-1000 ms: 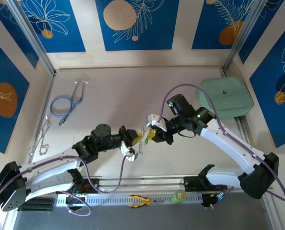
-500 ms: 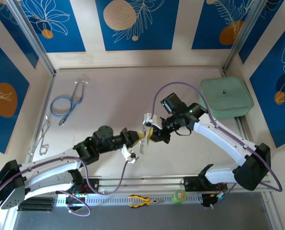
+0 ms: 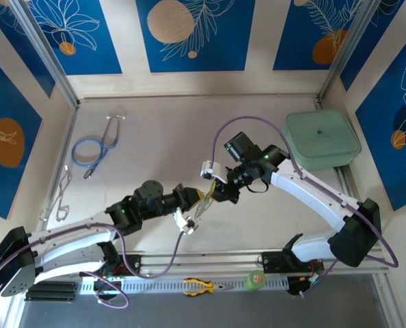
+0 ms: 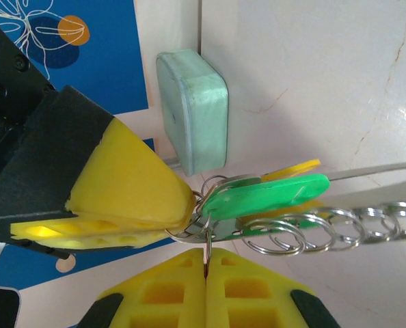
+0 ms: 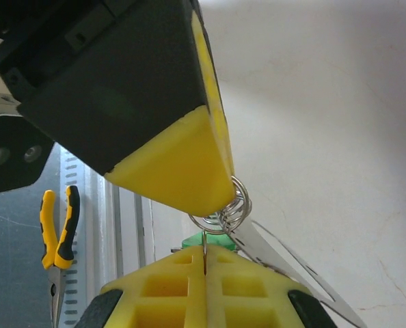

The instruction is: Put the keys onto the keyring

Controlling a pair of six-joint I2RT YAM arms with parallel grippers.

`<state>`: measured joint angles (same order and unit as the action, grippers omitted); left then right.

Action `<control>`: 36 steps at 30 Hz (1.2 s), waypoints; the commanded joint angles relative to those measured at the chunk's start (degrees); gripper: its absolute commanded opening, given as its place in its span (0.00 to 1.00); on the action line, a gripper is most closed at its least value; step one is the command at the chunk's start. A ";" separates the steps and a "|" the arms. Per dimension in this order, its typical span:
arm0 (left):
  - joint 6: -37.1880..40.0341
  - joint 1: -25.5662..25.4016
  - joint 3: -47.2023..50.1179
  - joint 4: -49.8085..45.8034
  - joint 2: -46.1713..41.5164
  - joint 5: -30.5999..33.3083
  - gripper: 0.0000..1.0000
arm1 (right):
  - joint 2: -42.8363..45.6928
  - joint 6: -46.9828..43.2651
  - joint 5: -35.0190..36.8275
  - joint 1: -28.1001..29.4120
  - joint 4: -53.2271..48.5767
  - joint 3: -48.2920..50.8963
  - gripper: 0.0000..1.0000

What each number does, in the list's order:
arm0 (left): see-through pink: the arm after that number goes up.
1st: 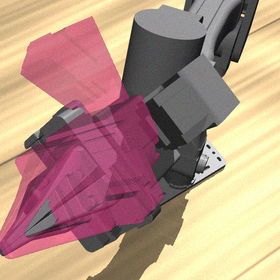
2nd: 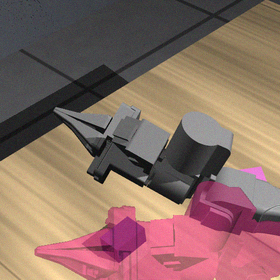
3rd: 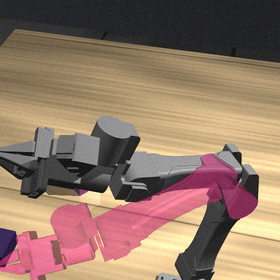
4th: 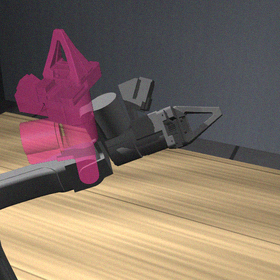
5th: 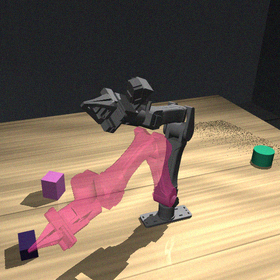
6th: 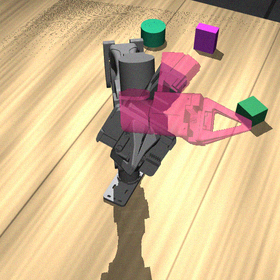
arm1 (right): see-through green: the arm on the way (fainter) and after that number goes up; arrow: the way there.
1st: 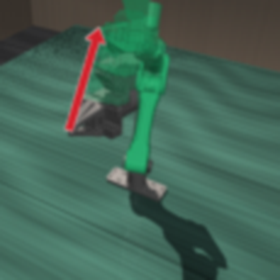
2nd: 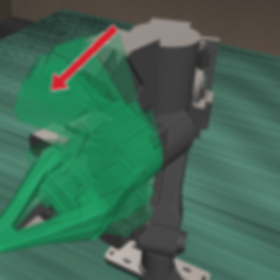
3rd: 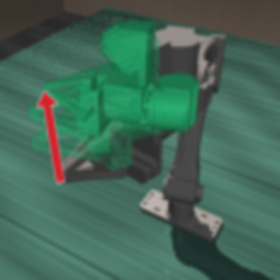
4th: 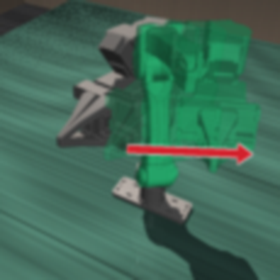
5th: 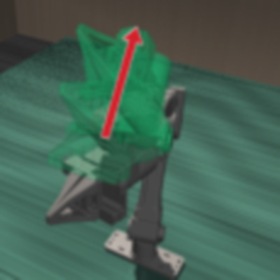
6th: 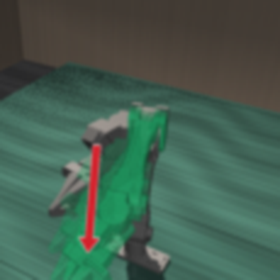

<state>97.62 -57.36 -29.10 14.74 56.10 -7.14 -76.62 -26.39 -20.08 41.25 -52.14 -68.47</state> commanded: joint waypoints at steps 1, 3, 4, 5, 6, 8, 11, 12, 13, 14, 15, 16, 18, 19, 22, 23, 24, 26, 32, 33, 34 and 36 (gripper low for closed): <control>0.93 -0.91 -2.27 0.12 0.07 -0.16 0.00 | -0.88 1.45 1.00 0.32 -0.84 -1.93 0.00; 0.82 -0.99 -2.39 0.08 0.07 -0.25 0.00 | -1.08 1.93 2.20 0.32 -0.51 -2.10 0.00; 0.61 -1.06 -2.41 0.11 0.07 -0.33 0.00 | -1.31 1.96 2.47 0.26 -0.55 -2.10 0.00; 0.41 -1.08 -2.45 0.15 0.18 -0.32 0.00 | -1.40 1.95 2.37 0.32 -0.51 -2.17 0.00; 0.15 -1.07 -2.53 0.22 0.23 -0.42 0.00 | -1.39 1.94 2.07 0.32 -0.50 -2.11 0.00; -0.94 -1.07 -2.50 0.84 0.33 -0.44 0.00 | -1.42 1.91 1.82 0.40 -0.32 -1.88 0.00; -2.92 -1.12 -2.40 2.22 0.67 -0.34 0.00 | -1.43 1.88 1.54 0.41 -0.23 -1.67 0.00; -3.30 -1.17 -2.28 2.56 0.71 -0.25 0.00 | -1.42 2.03 1.45 0.49 -0.11 -1.67 0.00; -3.47 -1.21 -2.28 2.70 0.75 -0.29 0.00 | -1.47 2.12 1.64 0.49 -0.01 -1.73 0.00; -3.70 -1.19 -2.19 2.75 0.72 -0.41 0.00 | -1.55 2.22 1.92 0.49 0.11 -1.82 0.00; -3.91 -1.17 -2.20 2.88 0.81 -0.64 0.00 | -1.66 2.50 2.29 0.45 0.19 -1.89 0.00; -4.04 -1.17 -2.19 2.99 0.77 -0.77 0.00 | -1.79 2.54 2.64 0.49 0.26 -1.99 0.00; -4.89 -1.17 -2.19 3.58 0.77 -1.03 0.00 | -2.04 2.68 3.38 0.49 0.34 -2.11 0.00; -5.16 -1.17 -2.26 3.87 0.77 -1.15 0.00 | -2.13 2.75 3.95 0.46 0.53 -2.04 0.00; -6.11 -1.19 -2.25 4.37 0.78 -1.88 0.00 | -2.39 3.10 5.76 0.49 1.07 -1.98 0.00; -6.35 -1.20 -2.31 4.52 0.77 -2.09 0.00 | -2.45 3.39 6.30 0.49 1.41 -1.95 0.00; -6.49 -1.13 -2.32 4.58 0.77 -2.44 0.00 | -2.54 3.71 6.72 0.49 1.57 -2.15 0.00; -6.95 -1.17 -2.27 4.92 0.95 -3.17 0.00 | -2.87 3.89 7.57 0.74 1.62 -2.54 0.00; -8.00 -1.18 -2.30 5.37 1.31 -4.85 0.00 | -2.84 4.45 7.86 1.13 2.91 -2.61 0.00; -8.29 -1.25 -2.21 5.61 1.30 -5.05 0.00 | -2.90 4.48 7.86 1.27 2.92 -2.67 0.00; -8.77 -1.19 -2.19 5.93 1.38 -5.24 0.00 | -2.90 4.51 7.90 1.45 3.05 -2.63 0.00; -9.76 -1.21 -2.16 6.87 1.47 -5.57 0.00 | -3.00 4.49 8.16 1.96 3.40 -2.55 0.00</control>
<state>90.24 -57.56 -29.47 14.79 57.76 -6.98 -78.76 -22.83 -13.56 42.68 -51.92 -69.34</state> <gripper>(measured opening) 0.064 0.050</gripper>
